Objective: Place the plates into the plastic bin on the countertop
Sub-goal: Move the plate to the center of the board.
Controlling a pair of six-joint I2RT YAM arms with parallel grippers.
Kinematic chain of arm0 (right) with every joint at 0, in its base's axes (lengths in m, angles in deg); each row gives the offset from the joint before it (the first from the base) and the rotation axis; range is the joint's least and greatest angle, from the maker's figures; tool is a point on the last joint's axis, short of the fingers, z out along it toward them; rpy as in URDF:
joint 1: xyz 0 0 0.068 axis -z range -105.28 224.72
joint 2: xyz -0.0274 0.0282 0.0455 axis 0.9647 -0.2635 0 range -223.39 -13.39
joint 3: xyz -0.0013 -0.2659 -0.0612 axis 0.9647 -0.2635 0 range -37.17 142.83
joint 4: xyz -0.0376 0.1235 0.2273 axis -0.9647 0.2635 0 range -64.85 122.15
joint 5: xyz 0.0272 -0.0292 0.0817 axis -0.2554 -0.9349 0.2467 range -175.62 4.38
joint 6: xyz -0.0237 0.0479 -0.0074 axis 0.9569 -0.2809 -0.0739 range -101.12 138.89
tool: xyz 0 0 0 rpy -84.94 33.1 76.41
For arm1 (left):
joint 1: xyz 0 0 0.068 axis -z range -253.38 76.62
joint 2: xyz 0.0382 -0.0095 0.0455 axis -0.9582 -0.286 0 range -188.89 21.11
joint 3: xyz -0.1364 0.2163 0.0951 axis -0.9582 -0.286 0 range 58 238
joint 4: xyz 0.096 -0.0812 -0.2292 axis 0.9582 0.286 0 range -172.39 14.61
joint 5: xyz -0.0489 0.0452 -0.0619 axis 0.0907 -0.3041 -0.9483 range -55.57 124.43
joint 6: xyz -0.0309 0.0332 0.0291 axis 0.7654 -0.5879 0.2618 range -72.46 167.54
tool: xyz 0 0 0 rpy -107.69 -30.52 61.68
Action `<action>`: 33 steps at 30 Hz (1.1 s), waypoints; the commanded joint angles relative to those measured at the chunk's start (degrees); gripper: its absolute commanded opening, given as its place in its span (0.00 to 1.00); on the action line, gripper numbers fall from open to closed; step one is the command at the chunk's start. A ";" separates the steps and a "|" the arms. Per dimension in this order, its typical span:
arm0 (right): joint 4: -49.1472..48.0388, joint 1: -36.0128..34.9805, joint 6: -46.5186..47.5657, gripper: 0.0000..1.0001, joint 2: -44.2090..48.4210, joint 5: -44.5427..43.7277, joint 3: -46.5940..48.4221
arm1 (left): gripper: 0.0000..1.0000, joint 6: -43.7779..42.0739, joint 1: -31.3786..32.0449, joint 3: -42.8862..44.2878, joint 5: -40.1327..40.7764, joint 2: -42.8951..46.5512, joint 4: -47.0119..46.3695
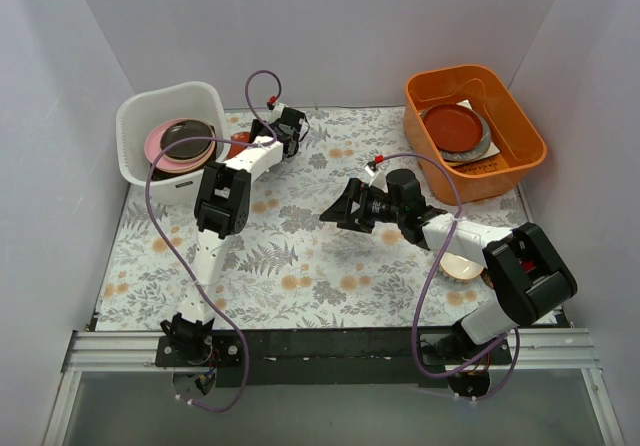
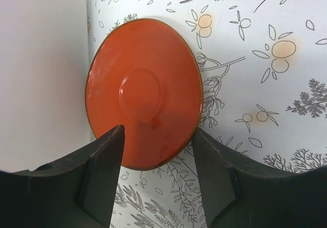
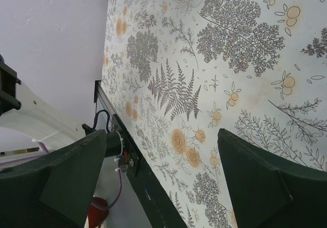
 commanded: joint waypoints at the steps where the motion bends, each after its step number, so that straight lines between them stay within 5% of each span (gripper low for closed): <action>1: -0.95 0.19 1.08 0.97 0.28 1.11 -0.65 | 0.51 0.52 -1.56 1.22 -0.34 -2.13 2.20; 4: -0.95 0.19 1.08 0.97 0.28 1.12 -0.65 | 0.45 0.69 -1.65 1.93 -1.40 -2.83 2.46; 8: -0.77 0.19 1.17 0.97 0.19 1.20 -0.65 | 0.13 1.04 -1.65 1.75 -1.93 -3.54 2.90; 12: -0.68 0.19 1.17 0.96 -0.08 1.38 -0.65 | 0.00 1.31 -1.65 1.58 -1.84 -3.80 3.08; 33: -1.30 0.28 0.81 0.96 -0.34 1.64 -0.65 | 0.00 -1.59 3.44 -3.61 1.41 2.26 0.80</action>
